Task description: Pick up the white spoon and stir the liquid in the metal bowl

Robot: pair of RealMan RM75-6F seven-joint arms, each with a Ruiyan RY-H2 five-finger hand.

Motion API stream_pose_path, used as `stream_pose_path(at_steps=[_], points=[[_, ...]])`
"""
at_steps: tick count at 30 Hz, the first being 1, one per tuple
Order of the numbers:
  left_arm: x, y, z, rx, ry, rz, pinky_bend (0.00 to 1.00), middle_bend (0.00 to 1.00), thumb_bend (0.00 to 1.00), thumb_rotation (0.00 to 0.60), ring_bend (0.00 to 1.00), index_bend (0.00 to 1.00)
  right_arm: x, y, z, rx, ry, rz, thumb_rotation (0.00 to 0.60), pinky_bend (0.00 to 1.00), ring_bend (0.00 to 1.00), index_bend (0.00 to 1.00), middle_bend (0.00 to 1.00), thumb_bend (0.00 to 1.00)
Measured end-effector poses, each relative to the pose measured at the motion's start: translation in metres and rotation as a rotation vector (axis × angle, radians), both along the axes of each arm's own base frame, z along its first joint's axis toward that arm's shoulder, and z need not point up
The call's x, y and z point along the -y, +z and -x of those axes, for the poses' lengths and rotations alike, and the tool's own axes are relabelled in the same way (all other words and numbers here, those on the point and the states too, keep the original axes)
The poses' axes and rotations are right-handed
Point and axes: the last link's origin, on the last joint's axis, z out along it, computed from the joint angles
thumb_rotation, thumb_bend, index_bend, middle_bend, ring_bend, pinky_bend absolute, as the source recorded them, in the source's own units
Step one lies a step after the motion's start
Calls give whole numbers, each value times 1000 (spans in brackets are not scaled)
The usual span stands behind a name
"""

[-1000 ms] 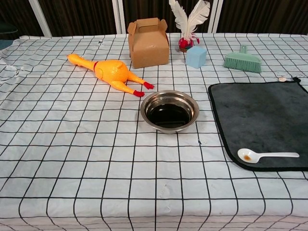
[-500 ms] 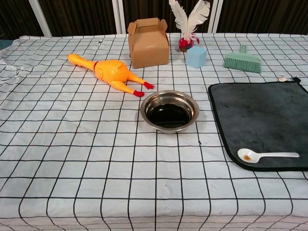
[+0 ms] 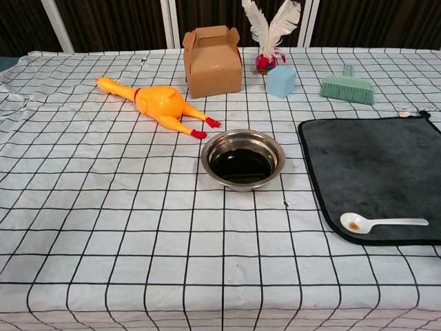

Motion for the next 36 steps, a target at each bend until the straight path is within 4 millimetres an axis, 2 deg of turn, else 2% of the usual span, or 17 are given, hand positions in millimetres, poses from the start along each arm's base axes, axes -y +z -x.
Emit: stream_pose_path(at_steps=[2,6,13,20,26,32,36], points=[[14,4,15,-11,50,-30,0,37,210,600,0,147,-4,-2,1,3,-29,-40,600,788,796,192,628,190],[45,5,54,-61,214,-41,0,37,210,600,0,147,-13,-10,1,5,-89,-151,600,840,872,232,718,191],[65,4,80,-22,289,-32,0,37,211,600,0,146,-35,-39,-2,-39,-125,-285,600,881,950,315,805,192],[69,1,85,-11,287,-18,0,36,212,600,0,146,-51,-80,-4,-16,-151,-386,600,890,966,333,823,198],[65,4,89,-10,322,-41,0,37,211,600,0,146,-49,-110,-4,-21,-151,-440,600,893,986,358,842,221],[62,5,92,-12,342,-51,0,36,211,600,0,146,-43,-131,-1,-53,-147,-453,600,894,992,378,847,238],[63,3,91,-10,344,-34,0,36,211,600,0,147,-42,-137,7,-70,-165,-450,600,894,993,399,848,259]])
